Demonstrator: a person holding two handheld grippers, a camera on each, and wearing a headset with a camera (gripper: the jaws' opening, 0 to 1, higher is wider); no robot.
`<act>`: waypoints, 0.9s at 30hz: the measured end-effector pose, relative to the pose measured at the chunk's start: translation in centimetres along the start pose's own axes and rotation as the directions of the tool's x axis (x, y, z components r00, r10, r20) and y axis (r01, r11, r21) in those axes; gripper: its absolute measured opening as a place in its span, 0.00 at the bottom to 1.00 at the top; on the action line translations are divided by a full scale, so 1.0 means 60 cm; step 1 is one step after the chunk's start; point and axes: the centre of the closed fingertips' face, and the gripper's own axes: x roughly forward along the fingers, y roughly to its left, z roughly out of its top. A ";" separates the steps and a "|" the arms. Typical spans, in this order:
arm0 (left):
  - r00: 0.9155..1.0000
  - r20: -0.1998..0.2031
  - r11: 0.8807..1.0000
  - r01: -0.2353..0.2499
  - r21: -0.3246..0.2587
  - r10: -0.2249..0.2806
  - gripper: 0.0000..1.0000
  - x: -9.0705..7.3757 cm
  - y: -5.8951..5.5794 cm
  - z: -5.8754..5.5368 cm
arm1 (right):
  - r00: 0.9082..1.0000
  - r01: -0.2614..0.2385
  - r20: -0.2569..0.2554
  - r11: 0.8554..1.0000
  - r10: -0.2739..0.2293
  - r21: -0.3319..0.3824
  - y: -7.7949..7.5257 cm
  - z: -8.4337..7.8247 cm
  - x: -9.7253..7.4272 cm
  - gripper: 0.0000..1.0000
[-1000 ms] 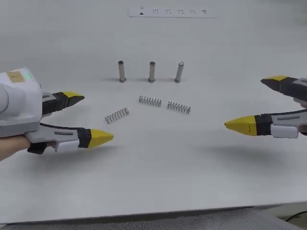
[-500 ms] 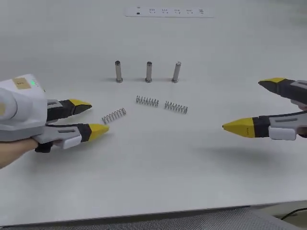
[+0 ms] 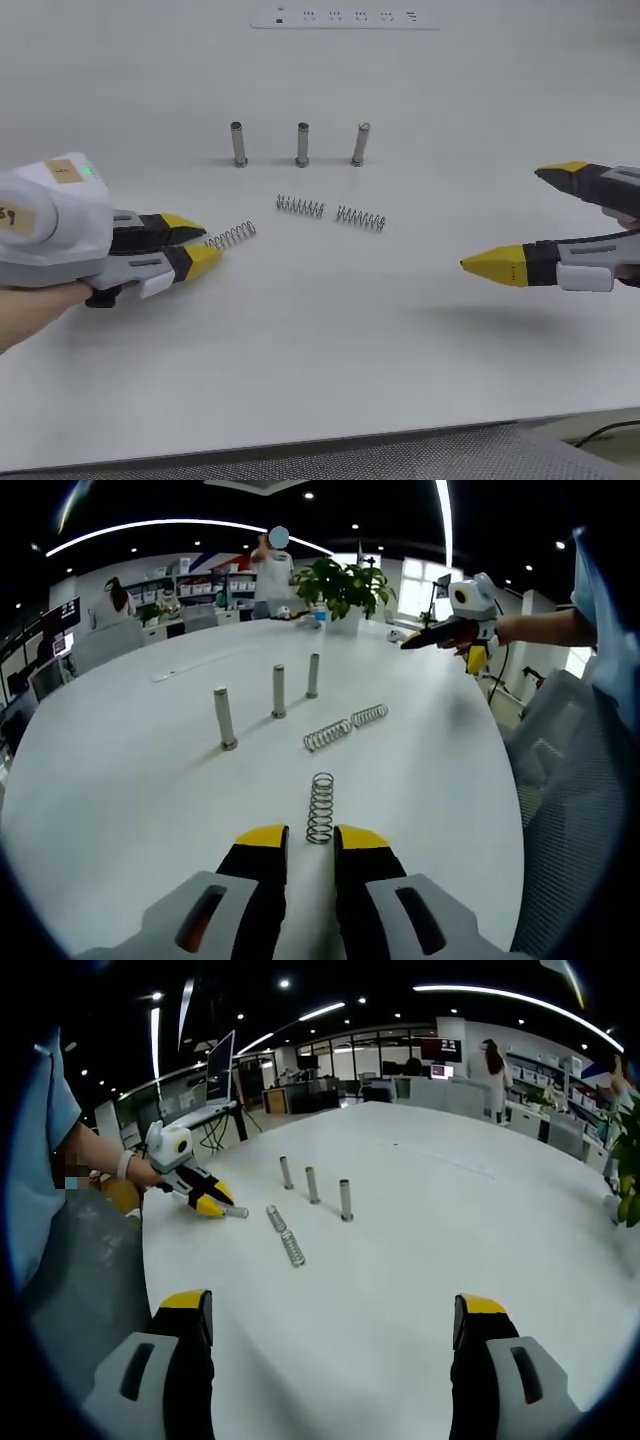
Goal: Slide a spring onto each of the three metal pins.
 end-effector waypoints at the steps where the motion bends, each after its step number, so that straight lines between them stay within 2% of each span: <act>1: 1.000 0.001 1.000 0.001 0.004 -0.001 0.09 0.001 -0.001 0.001 | 1.000 0.000 0.001 1.000 0.000 0.001 0.000 0.000 0.000 1.00; 10: 1.000 -0.016 1.000 0.019 0.014 -0.019 0.03 0.007 -0.008 0.002 | 1.000 -0.001 0.001 1.000 0.001 0.000 0.001 0.000 -0.001 0.99; 27: 1.000 -0.014 1.000 0.012 -0.022 -0.013 0.02 0.007 -0.001 0.003 | 1.000 0.000 0.003 1.000 0.000 0.000 0.001 0.001 -0.001 0.99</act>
